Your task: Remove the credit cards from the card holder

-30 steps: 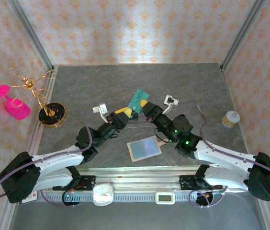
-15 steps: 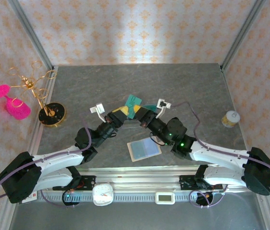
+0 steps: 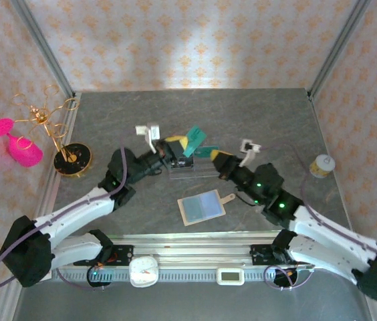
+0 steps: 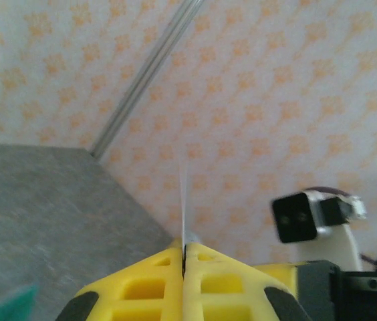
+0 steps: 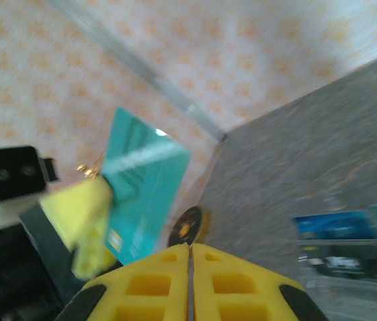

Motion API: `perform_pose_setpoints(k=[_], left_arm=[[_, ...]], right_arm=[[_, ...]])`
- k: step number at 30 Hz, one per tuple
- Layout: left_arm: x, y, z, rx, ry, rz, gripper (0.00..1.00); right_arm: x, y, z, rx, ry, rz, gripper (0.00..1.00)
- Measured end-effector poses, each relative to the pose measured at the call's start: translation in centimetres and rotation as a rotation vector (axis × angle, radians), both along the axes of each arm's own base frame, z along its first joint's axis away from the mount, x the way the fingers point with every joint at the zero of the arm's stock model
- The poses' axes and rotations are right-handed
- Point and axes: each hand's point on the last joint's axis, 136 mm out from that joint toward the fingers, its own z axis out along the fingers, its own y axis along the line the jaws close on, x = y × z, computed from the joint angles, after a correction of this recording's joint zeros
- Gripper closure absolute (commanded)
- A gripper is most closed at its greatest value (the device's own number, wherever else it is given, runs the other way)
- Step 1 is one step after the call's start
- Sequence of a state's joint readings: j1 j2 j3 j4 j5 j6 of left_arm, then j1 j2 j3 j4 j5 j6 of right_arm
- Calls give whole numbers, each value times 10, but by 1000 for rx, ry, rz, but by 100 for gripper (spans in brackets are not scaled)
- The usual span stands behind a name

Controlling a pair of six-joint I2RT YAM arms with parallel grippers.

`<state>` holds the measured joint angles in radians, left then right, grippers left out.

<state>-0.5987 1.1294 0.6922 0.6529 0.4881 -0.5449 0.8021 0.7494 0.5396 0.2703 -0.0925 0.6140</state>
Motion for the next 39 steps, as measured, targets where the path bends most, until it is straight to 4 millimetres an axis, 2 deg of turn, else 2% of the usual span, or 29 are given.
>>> perform_pose_setpoints(k=[2,4,10,13,19,23,28,34,39], left_arm=[[9,-9,2,111,-42,-14,100],[12,-17,-9,222,-72,-40,100],[28,-34,-82,580,-103,-138,100],[37,-42,-105,714,-116,-202,100],[61,-59,-110,855,-217,-272,100],[69,-65,-123,907,-254,-301,100],[78,-71,-144,971,-269,-348,100],[95,-82,-157,1038,-287,-404,100],[95,-82,-172,1083,-277,-454,100]], right_arm=[[-2,-22,-8,-21,8,-40,92],[-5,-36,-18,-43,27,-66,93],[-5,-55,-56,-127,120,-108,96],[0,-60,-70,-160,157,-125,96],[13,-73,-92,-191,221,-172,96],[25,-81,-103,-199,261,-199,97],[35,-87,-111,-204,289,-215,97],[45,-93,-116,-202,300,-224,97],[47,-94,-119,-210,305,-217,97]])
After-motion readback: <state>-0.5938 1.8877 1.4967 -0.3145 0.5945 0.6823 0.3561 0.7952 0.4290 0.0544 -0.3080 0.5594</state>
